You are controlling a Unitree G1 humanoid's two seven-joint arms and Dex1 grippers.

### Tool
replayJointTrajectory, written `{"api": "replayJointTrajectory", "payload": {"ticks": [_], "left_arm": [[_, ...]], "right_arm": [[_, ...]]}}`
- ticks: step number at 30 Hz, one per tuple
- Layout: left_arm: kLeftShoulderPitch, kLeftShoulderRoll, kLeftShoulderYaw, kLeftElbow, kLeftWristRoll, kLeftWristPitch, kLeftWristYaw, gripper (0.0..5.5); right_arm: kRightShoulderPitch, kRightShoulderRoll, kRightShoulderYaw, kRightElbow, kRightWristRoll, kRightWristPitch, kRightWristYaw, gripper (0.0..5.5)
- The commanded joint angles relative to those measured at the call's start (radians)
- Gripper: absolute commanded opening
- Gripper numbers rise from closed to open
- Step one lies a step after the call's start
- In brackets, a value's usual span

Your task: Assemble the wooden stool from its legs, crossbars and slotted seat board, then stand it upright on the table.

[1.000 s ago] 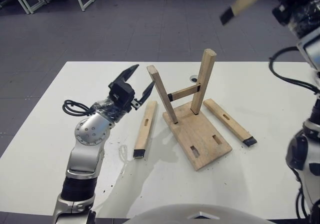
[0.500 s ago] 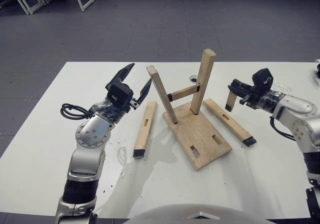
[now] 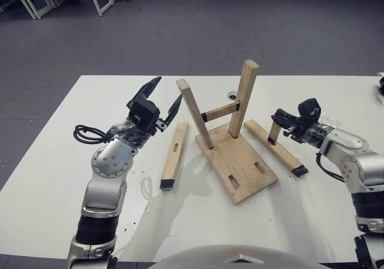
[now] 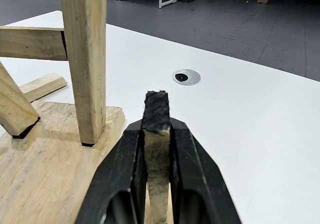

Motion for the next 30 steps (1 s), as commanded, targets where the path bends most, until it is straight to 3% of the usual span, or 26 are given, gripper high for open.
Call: {"api": "replayJointTrajectory", "payload": {"ticks": [1, 6, 11, 17, 19, 22, 25, 30], "left_arm": [[0.003, -0.006, 0.004, 0.008, 0.005, 0.011, 0.006, 3.03], [0.014, -0.010, 0.012, 0.005, 0.004, 0.010, 0.010, 3.03], [0.020, -0.012, 0.014, 0.004, 0.004, 0.011, 0.014, 3.03], [0.014, -0.015, 0.013, 0.023, 0.003, 0.003, 0.014, 3.03], [0.011, -0.017, 0.014, 0.031, 0.002, -0.001, 0.014, 3.03], [0.006, -0.021, 0.008, 0.041, 0.005, -0.007, 0.013, 3.03], [-0.005, -0.018, 0.012, 0.048, 0.003, -0.009, 0.009, 3.03], [0.001, -0.025, 0.019, 0.058, 0.007, -0.011, 0.022, 3.03]], "right_arm": [[0.103, 0.019, 0.005, 0.092, -0.075, -0.004, -0.031, 0.42], [0.085, 0.028, -0.112, 0.080, -0.054, 0.007, -0.115, 0.42], [0.024, 0.048, -0.151, -0.011, -0.014, 0.098, -0.151, 0.42], [-0.163, 0.024, -0.223, -0.085, 0.019, 0.216, -0.218, 1.44], [-0.284, 0.026, -0.240, -0.090, 0.030, 0.244, -0.238, 1.44], [-0.469, 0.066, -0.220, -0.022, 0.013, 0.216, -0.259, 1.44], [-0.527, 0.101, -0.163, 0.083, -0.041, 0.153, -0.246, 1.44], [-0.307, 0.150, -0.024, 0.227, -0.158, 0.103, -0.216, 1.44]]}}
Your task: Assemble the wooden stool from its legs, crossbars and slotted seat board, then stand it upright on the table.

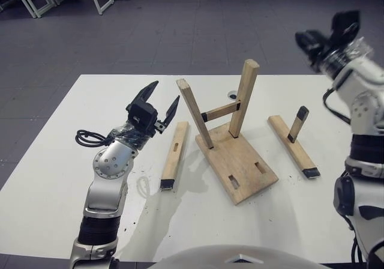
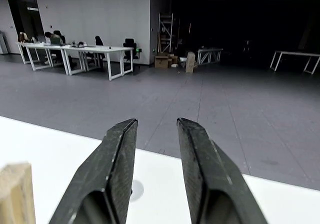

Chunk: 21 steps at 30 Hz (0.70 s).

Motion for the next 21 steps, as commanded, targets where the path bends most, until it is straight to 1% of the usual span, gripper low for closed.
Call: {"api": "replayJointTrajectory", "payload": {"ticks": [1, 3, 5, 9, 13, 17, 21], "left_arm": [[-0.014, -0.009, 0.011, 0.013, 0.010, 0.000, 0.019, 3.03], [-0.011, -0.011, 0.023, 0.027, -0.001, 0.008, 0.023, 3.03], [0.005, -0.011, 0.035, 0.026, -0.008, 0.017, 0.025, 3.03], [0.018, -0.009, 0.047, 0.016, -0.010, 0.028, 0.028, 3.03], [0.032, -0.016, 0.048, -0.017, -0.006, 0.038, 0.039, 3.03], [0.059, -0.046, 0.042, -0.048, -0.004, 0.044, 0.069, 3.03], [0.109, -0.073, 0.025, -0.076, 0.010, 0.040, 0.090, 3.03]], "right_arm": [[0.214, 0.033, 0.102, 0.124, -0.095, -0.029, 0.023, 1.44], [0.255, 0.050, 0.091, 0.168, -0.100, -0.036, 0.024, 1.44], [0.204, 0.072, 0.049, 0.160, -0.062, -0.022, 0.022, 1.44], [0.071, 0.103, -0.051, 0.002, 0.036, 0.060, -0.017, 1.44], [0.004, 0.081, -0.141, -0.133, 0.097, 0.135, -0.063, 1.44], [0.070, 0.047, -0.209, -0.237, 0.120, 0.178, -0.085, 1.44], [0.288, 0.006, -0.247, -0.380, 0.116, 0.160, -0.046, 1.44]]}}
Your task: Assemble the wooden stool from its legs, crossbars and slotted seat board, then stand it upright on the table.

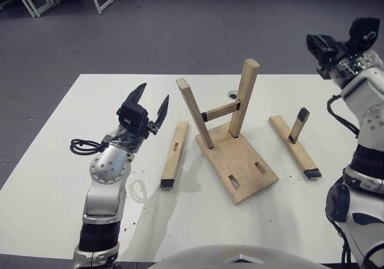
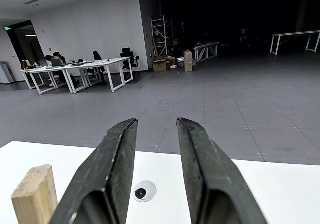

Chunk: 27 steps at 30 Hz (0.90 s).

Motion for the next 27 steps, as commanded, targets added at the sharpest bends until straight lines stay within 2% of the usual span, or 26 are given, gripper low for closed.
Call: {"api": "replayJointTrajectory", "payload": {"ticks": [1, 4, 7, 13, 24, 27], "left_arm": [[0.058, -0.018, -0.015, -0.031, 0.021, 0.001, 0.016, 3.03], [0.098, -0.019, -0.010, -0.035, 0.028, -0.014, 0.019, 3.03], [0.116, -0.026, -0.011, -0.034, 0.033, -0.023, 0.025, 3.03], [0.127, -0.031, -0.015, -0.020, 0.039, -0.032, 0.026, 3.03], [0.128, -0.028, -0.020, 0.004, 0.028, -0.035, 0.010, 3.03], [0.130, -0.030, -0.019, 0.006, 0.026, -0.033, 0.011, 3.03]], "right_arm": [[0.224, -0.057, -0.042, -0.121, -0.007, -0.005, 0.049, 1.44], [0.407, -0.095, -0.093, -0.154, -0.014, -0.035, 0.106, 1.44], [0.538, -0.110, -0.096, -0.142, -0.031, -0.082, 0.161, 1.84], [0.773, -0.103, -0.025, -0.094, -0.108, -0.196, 0.244, 2.86], [0.836, -0.080, 0.105, -0.083, -0.214, -0.255, 0.217, 4.73], [0.818, -0.059, 0.127, -0.045, -0.249, -0.269, 0.186, 4.73]]}}
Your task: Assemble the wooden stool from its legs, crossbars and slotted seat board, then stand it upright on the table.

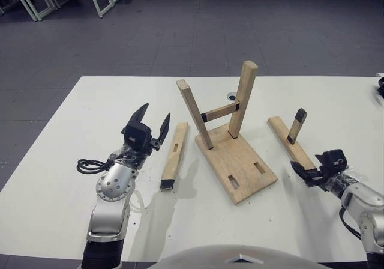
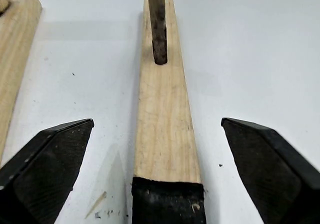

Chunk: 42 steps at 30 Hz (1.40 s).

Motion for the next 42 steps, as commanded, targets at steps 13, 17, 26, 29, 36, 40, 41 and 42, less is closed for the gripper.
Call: {"api": "replayJointTrajectory", "payload": {"ticks": [13, 17, 26, 29, 36, 40, 41, 42], "left_arm": [[-0.036, 0.000, 0.011, 0.046, -0.013, 0.001, -0.003, 3.03], [-0.053, -0.002, 0.030, 0.039, -0.034, 0.009, 0.001, 3.03], [-0.296, -0.005, 0.253, -0.073, -0.400, 0.229, 0.088, 3.03], [-0.400, -0.020, 0.329, -0.102, -0.782, 0.407, 0.169, 3.03], [-0.459, -0.059, 0.251, -0.200, -1.430, 0.558, 0.414, 2.85], [-0.467, -0.037, 0.195, -0.220, -1.578, 0.572, 0.462, 2.31], [-0.471, -0.030, 0.183, -0.221, -1.601, 0.574, 0.470, 2.28], [-0.472, -0.022, 0.173, -0.221, -1.614, 0.575, 0.476, 2.28]], "right_arm": [[-0.040, 0.061, 0.066, 0.075, -0.058, 0.007, -0.075, 2.57], [-0.056, 0.063, 0.068, 0.114, -0.079, -0.009, -0.097, 2.03], [-0.407, 0.092, -0.056, -0.029, 0.118, 0.074, -0.129, 2.03], [-0.591, 0.094, -0.113, -0.089, 0.287, 0.192, -0.141, 2.03], [-0.871, 0.112, -0.164, -0.071, 0.772, 0.466, -0.145, 2.03], [-0.920, 0.140, -0.100, -0.026, 0.923, 0.540, -0.131, 2.03], [-0.924, 0.148, -0.079, -0.018, 0.945, 0.551, -0.119, 2.03], [-0.926, 0.154, -0.061, -0.012, 0.963, 0.558, -0.111, 2.03]]}}
